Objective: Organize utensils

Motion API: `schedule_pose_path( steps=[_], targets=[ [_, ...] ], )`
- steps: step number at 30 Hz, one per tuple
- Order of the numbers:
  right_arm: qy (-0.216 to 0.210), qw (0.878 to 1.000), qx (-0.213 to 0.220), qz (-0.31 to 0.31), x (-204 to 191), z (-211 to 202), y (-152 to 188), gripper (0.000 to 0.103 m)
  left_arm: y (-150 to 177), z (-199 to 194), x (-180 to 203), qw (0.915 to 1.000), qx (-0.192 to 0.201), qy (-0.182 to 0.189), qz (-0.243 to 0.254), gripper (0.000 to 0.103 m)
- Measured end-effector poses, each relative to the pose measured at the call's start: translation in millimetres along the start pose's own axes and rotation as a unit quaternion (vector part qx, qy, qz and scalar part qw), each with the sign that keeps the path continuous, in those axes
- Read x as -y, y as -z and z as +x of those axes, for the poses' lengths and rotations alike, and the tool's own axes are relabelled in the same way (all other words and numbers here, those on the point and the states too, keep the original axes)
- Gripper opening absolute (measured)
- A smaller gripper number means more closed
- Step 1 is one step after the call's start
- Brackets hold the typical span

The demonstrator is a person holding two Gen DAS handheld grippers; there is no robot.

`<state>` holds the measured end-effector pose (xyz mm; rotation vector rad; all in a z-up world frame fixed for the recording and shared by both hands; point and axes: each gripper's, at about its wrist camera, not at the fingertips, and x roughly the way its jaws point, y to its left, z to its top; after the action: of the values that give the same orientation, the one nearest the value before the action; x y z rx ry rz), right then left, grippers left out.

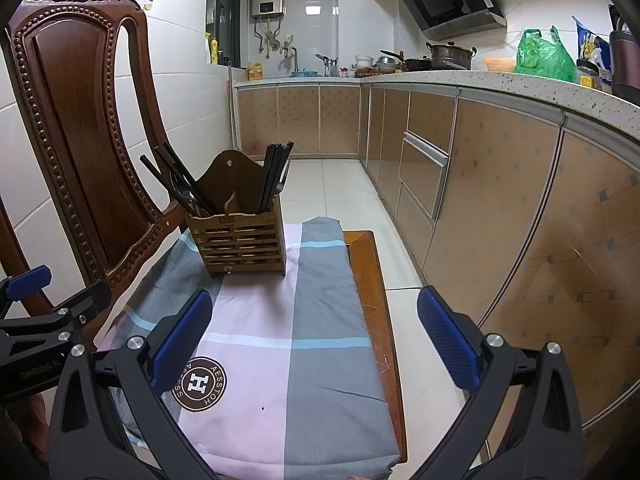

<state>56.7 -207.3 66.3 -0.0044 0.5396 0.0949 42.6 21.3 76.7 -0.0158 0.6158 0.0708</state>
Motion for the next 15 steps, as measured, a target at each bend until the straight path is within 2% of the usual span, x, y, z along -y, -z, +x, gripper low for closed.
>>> schedule_pose_path(
  steps=[15],
  targets=[
    [0.001,1.0,-0.01,0.0,2.3,6.9,1.9,0.1,0.7,9.5,-0.2,0.9999,-0.01,-0.003,-0.004,0.099]
  ],
)
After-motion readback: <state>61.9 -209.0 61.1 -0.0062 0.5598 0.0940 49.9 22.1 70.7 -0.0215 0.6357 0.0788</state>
